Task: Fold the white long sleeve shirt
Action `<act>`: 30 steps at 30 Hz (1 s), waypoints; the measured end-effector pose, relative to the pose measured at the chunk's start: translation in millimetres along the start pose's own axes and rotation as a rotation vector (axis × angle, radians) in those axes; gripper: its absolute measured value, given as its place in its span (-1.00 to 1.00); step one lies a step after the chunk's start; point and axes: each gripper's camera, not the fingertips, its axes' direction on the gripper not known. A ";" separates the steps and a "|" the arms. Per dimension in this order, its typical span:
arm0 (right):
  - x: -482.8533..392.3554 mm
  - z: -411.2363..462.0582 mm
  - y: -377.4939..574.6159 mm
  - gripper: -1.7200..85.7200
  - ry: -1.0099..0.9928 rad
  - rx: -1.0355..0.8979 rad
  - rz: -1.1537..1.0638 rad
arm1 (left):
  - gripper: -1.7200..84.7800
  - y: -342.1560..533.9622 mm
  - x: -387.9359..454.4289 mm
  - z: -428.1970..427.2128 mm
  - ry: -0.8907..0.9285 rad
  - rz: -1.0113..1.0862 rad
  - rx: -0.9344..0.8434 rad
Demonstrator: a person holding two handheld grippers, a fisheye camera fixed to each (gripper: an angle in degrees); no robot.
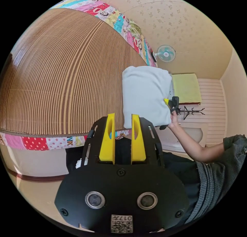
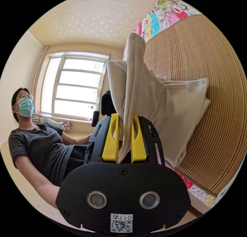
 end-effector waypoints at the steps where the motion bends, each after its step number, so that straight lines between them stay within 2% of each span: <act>1: 30.0 -7.9 9.5 -0.78 0.027 0.004 0.106 | -0.73 -1.7 1.2 4.4 -0.003 -0.002 -0.005; 5: 117.5 -19.2 38.1 -0.69 0.129 -0.025 0.447 | -0.73 -21.0 16.7 48.8 -0.023 -0.018 -0.072; 8: 129.2 -28.4 40.7 -0.59 0.039 0.061 0.423 | -0.68 -40.3 33.8 81.2 0.001 -0.008 -0.098; 13: 135.0 -31.9 28.4 -0.50 -0.043 0.070 0.333 | -0.53 -87.4 51.3 133.6 0.077 0.004 -0.155; 19: 164.6 3.4 4.5 -0.46 -0.161 -0.151 0.317 | -0.48 -145.1 57.2 202.2 0.115 -0.034 -0.275; 21: 169.2 19.6 -1.4 -0.47 -0.233 -0.187 0.316 | -0.49 -155.0 65.0 235.0 0.148 -0.049 -0.409; 23: 168.4 38.9 -7.5 -0.50 -0.221 -0.232 0.330 | -0.49 -154.6 66.2 248.8 0.144 -0.139 -0.477; 25: 164.7 49.8 -10.2 -0.53 -0.238 -0.274 0.328 | -0.54 -152.0 72.6 248.3 0.175 -0.185 -0.514; 30: 119.4 78.0 -11.7 -0.59 -0.376 -0.333 0.224 | -0.61 -126.3 105.6 163.4 0.180 -0.203 -0.364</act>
